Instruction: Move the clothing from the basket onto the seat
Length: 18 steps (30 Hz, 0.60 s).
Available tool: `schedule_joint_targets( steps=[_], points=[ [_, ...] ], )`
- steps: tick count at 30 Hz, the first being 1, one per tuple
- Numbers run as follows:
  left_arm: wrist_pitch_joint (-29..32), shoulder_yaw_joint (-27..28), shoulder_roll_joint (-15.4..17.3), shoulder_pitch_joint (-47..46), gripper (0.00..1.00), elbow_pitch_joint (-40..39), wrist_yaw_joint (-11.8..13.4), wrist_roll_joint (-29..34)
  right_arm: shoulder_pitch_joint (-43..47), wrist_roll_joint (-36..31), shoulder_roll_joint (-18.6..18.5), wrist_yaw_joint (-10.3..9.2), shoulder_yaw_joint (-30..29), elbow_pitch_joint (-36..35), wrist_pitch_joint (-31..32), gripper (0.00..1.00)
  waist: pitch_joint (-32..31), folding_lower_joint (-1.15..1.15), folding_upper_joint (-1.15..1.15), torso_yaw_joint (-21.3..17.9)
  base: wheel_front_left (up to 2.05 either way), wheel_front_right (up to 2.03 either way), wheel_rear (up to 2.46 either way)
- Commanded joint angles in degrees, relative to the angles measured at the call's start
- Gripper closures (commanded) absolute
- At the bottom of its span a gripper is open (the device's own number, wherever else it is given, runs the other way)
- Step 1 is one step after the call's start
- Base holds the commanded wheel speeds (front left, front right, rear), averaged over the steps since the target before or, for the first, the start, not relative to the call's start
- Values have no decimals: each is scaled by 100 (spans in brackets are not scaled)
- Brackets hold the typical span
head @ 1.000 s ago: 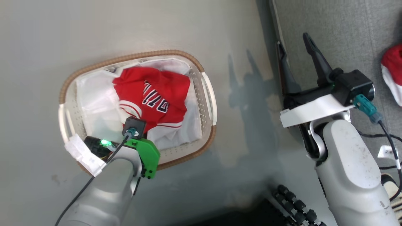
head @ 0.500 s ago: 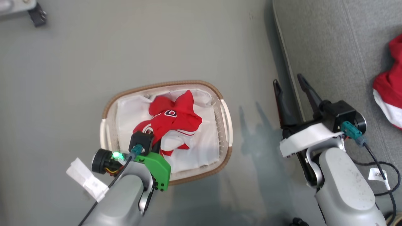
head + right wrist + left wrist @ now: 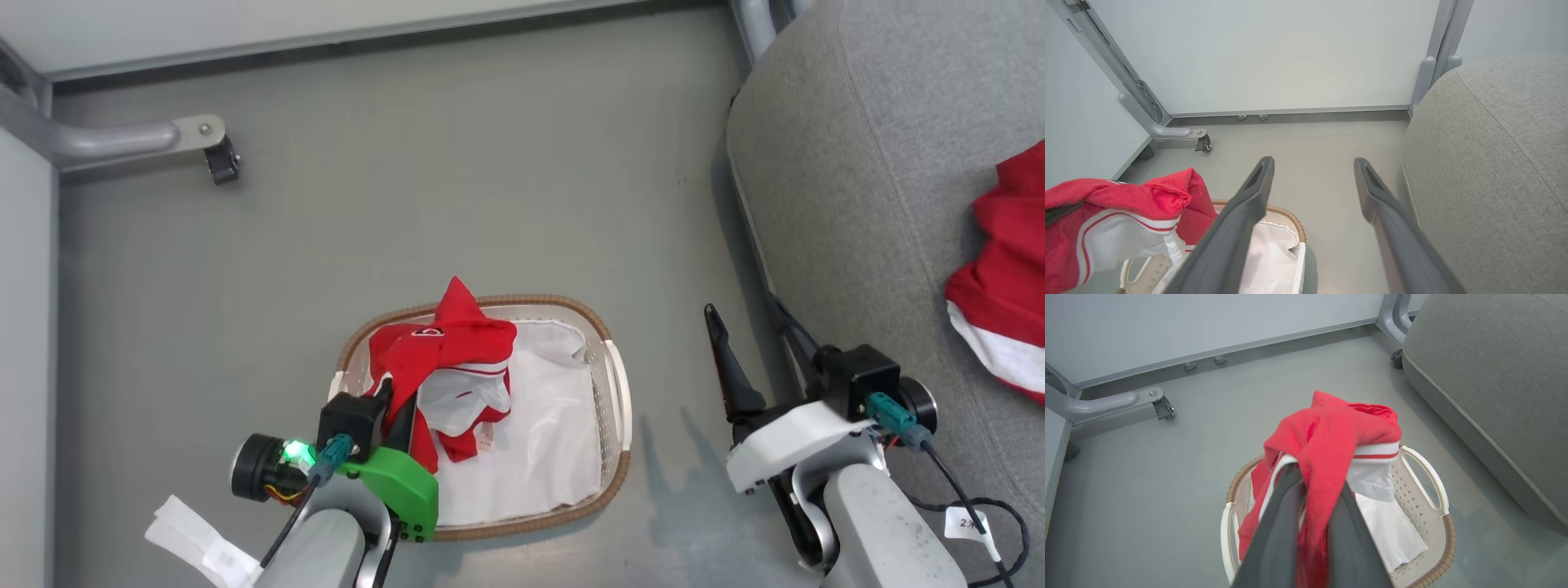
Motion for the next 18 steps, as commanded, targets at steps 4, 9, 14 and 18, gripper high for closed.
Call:
schedule_joint_targets(
  steps=[4,9,14,18],
  points=[
    [-22,299,-28,210,100,-432,-118,274,226,17,-27,-7,30,18,-10,0,-665,0,0,177,0,0,0],
    [-22,621,-107,305,100,-930,-268,470,402,-1,-26,-7,70,64,-10,0,-945,0,0,196,0,0,0],
    [-22,861,-165,290,100,-1401,-417,659,580,-12,-27,-7,114,73,-10,0,-1129,0,0,194,0,0,0],
    [-22,990,-220,251,100,-1816,-533,718,708,-17,-27,-7,165,63,-10,0,-1234,0,0,199,0,0,0]
  ],
)
